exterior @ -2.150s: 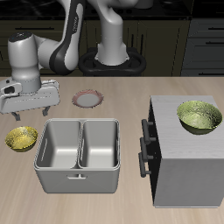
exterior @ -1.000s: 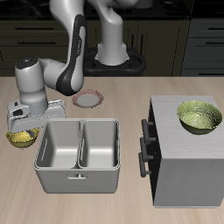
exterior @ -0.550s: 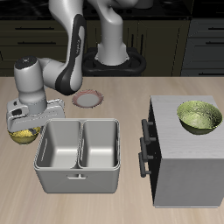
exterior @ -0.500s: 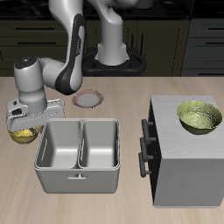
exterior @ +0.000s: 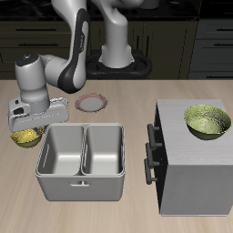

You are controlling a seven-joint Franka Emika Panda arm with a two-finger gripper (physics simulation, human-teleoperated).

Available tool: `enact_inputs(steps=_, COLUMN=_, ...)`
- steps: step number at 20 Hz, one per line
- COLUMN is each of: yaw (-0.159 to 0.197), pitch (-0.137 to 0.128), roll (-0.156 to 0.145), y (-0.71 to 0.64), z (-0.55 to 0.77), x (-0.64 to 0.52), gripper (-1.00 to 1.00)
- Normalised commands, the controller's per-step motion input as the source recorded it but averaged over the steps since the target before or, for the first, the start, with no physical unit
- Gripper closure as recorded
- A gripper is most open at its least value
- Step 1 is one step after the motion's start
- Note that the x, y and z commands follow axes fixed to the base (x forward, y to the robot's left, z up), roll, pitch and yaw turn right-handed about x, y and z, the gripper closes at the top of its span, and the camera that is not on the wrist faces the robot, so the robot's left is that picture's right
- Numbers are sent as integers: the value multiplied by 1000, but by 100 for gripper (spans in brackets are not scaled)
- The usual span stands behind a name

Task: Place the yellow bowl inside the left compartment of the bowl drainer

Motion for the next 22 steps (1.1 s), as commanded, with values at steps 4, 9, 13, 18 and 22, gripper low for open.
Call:
enact_inputs(steps=4, yaw=-9, pitch=-9, roll=-19, y=-97, z=191, x=-130, gripper=100)
enact_inputs(steps=9, yaw=-13, pitch=-20, roll=-5, y=-46, z=226, x=-164, gripper=100)
enact_inputs(steps=13, yaw=-6, pitch=-29, roll=15, y=73, z=312, x=-170, gripper=100)
enact_inputs(steps=18, yaw=-6, pitch=-33, roll=6, y=118, z=454, x=-220, gripper=100)
enact_inputs(steps=22, yaw=9, pitch=4, roll=10, y=108, z=242, x=-163, gripper=100)
